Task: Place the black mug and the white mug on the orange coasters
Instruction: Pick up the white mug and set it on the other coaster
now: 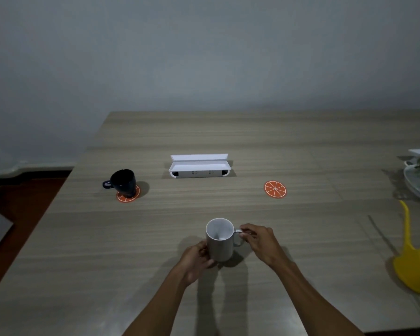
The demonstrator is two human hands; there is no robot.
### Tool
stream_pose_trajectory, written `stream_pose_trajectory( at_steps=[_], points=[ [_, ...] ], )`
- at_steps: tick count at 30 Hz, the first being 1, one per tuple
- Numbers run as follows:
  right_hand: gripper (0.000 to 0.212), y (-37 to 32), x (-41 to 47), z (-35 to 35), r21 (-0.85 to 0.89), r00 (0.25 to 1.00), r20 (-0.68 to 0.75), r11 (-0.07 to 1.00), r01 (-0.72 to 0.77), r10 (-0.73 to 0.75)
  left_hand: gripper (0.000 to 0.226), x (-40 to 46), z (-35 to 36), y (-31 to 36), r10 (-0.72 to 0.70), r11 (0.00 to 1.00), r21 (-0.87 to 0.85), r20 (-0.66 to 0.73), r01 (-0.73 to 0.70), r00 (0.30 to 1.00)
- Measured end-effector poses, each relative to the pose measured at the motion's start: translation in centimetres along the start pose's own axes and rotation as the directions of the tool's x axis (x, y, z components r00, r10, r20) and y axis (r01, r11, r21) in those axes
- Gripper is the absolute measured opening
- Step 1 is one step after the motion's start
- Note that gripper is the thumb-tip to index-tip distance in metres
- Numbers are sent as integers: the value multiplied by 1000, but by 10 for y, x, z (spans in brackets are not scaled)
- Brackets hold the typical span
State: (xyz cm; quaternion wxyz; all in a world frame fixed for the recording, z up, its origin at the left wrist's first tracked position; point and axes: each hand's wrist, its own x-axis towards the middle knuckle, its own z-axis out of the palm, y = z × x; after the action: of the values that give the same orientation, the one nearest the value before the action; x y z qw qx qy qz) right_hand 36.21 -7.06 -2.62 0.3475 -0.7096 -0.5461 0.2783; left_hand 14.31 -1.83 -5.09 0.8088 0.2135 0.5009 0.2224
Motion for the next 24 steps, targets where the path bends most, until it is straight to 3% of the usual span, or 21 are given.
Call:
stream_pose_trajectory(
  at_steps=[9, 12, 20, 24],
  points=[
    [16, -64, 13, -67, 29, 995, -38, 995, 96, -95, 22, -46, 42, 70, 92, 993, 61, 62, -96, 994],
    [3, -94, 22, -84, -8, 989, -16, 989, 149, -149, 28, -62, 55, 98, 143, 983, 107, 61, -149, 988],
    [13, -128, 50, -103, -25, 985, -128, 993, 116, -118, 31, -68, 68, 158, 208, 947, 207, 189, -246, 960],
    [7, -130, 57, -109, -15, 985, -157, 997, 76, -77, 27, -53, 77, 175, 199, 937, 234, 245, -257, 949]
  ],
)
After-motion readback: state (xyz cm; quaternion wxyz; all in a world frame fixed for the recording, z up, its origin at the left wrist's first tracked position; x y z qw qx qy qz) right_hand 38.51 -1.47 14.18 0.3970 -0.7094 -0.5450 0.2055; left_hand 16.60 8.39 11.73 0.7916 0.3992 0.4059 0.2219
